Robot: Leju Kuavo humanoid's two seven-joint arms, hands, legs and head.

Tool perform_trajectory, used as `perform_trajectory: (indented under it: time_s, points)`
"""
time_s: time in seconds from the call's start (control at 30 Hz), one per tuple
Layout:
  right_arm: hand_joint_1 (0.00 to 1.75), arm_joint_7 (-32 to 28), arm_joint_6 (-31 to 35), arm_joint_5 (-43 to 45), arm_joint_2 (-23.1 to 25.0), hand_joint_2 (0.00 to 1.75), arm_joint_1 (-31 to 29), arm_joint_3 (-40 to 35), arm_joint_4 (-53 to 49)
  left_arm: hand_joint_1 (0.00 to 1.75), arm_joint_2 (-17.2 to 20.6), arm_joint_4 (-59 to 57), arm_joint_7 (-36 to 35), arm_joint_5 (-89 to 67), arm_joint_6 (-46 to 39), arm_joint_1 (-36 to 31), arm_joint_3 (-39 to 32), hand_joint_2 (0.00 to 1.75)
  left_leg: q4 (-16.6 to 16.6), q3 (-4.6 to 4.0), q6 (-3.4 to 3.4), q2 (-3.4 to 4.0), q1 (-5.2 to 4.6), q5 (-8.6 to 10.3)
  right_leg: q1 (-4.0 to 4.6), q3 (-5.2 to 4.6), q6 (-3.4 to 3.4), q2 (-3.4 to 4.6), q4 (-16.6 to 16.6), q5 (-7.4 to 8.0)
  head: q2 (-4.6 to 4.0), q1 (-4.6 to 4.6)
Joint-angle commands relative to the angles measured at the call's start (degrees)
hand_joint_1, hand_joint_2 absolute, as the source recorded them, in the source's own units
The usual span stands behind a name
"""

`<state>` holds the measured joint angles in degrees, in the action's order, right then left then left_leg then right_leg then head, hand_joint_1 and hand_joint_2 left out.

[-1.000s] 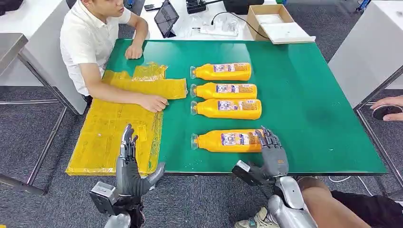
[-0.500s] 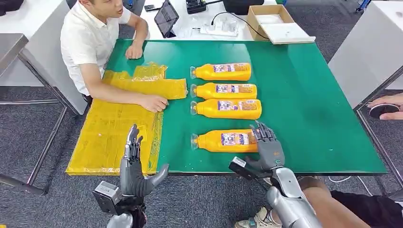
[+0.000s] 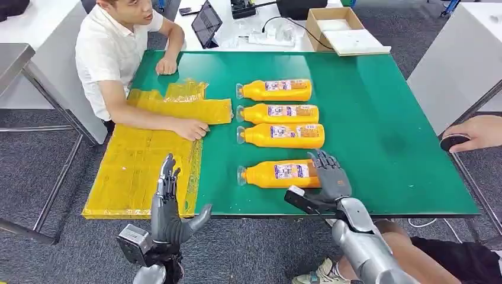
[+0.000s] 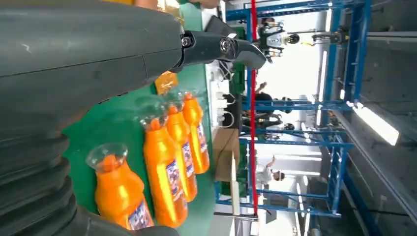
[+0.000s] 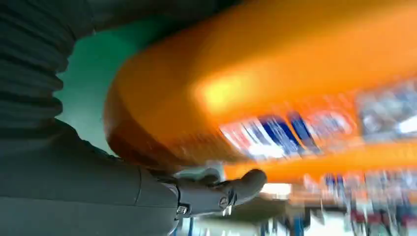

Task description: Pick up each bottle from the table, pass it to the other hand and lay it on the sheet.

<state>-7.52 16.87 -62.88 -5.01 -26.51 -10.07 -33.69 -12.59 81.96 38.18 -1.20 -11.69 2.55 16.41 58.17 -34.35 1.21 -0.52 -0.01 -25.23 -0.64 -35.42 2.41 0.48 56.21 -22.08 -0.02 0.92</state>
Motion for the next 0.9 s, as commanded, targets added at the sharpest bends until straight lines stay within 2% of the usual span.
perform_trajectory:
  time_s: [0.03, 0.27, 0.47, 0.6, 0.7, 0.73, 0.77, 0.8, 0.83, 0.9]
  points:
    - [1.75, 2.95, -6.66, -1.03, -0.85, 1.75, -5.73, -3.72, 13.34, 0.0, 1.9, -4.03, 1.82, -0.14, 1.19, -2.81, 1.45, 1.75, -0.1, 0.31, -0.07, -0.1, 0.02, 0.03, 0.04, 0.37, -0.1, -0.17, -0.11, -0.01, 0.0, 0.0]
    - [1.75, 4.45, -8.58, -1.04, -0.68, 1.75, -8.08, -3.73, 15.69, 0.0, 1.86, -4.41, 1.82, -0.02, 1.28, -3.39, 1.63, 1.75, -0.1, 0.59, -0.01, -0.22, 0.0, 0.06, 0.04, 0.68, -0.06, -0.24, -0.13, -0.01, 0.0, 0.02]
    - [1.75, 1.88, -7.6, 1.41, 0.04, 1.75, -7.55, -1.91, 15.52, 0.0, 1.94, -3.97, 1.82, 0.15, 1.23, -3.29, 1.53, 1.75, -0.12, 0.63, 0.01, -0.18, -0.01, 0.06, 0.04, 0.73, -0.04, -0.18, -0.14, 0.0, 0.0, 0.0]
    - [1.75, -9.01, -2.06, 9.75, 2.49, 1.75, -5.39, 3.96, 12.41, 0.0, 1.75, -2.53, 1.82, 0.22, 0.41, -2.66, 1.23, 1.75, -0.08, 0.62, 0.03, -0.11, 0.0, 0.02, 0.04, 0.72, -0.03, -0.1, -0.1, -0.01, 0.0, 0.0]
    - [1.75, -15.53, 1.29, 16.18, 5.0, 1.75, -2.12, 6.19, 6.47, 0.0, -0.16, -3.79, 1.82, 2.52, 0.87, -1.54, -1.6, 1.75, -0.08, 0.56, 0.02, -0.06, 0.01, 0.01, 0.06, 0.66, -0.03, -0.05, -0.11, 0.01, 0.0, 0.0]
    - [1.75, -17.98, 3.09, 20.09, 6.55, 1.75, 1.46, 7.13, -0.26, 0.0, -2.22, -7.25, 1.82, 6.21, 3.44, -1.27, -4.5, 1.75, -0.18, 0.64, -0.02, -0.01, 0.03, -0.01, 0.08, 0.74, -0.08, -0.04, -0.19, -0.01, 0.0, 0.04]
    - [1.75, -17.89, 3.43, 20.84, 7.11, 1.75, 2.95, 6.87, -3.18, 0.0, -2.63, -7.87, 1.82, 6.75, 3.65, -1.12, -4.89, 1.75, -0.14, 0.57, 0.0, 0.08, 0.02, -0.02, 0.07, 0.67, -0.06, 0.07, -0.15, 0.01, 0.0, 0.02]
    - [1.75, -19.68, 4.93, 24.25, 8.24, 1.75, 6.8, 6.72, -11.27, 0.0, -3.41, -11.18, 1.82, 9.49, 3.61, -1.62, -5.79, 1.75, -0.13, 0.5, 0.01, 0.11, 0.01, -0.02, 0.04, 0.6, -0.04, 0.1, -0.1, 0.01, 0.0, 0.0]
    - [1.75, -17.55, 5.04, 25.5, 8.46, 1.75, 9.86, 4.67, -17.72, 0.0, -3.43, -11.77, 1.82, 10.64, 3.32, -1.73, -5.64, 1.75, -0.2, 0.6, -0.05, 0.17, 0.05, -0.07, 0.09, 0.67, -0.1, 0.13, -0.16, -0.01, 0.0, -0.02]
    - [1.75, -16.44, 5.14, 25.43, 8.41, 1.75, 10.71, 3.95, -19.45, 0.0, -3.41, -11.69, 1.82, 10.68, 3.25, -1.66, -5.53, 1.75, -0.1, 0.37, -0.01, -0.05, 0.01, -0.04, 0.03, 0.46, -0.05, -0.06, -0.05, -0.03, 0.0, -0.02]
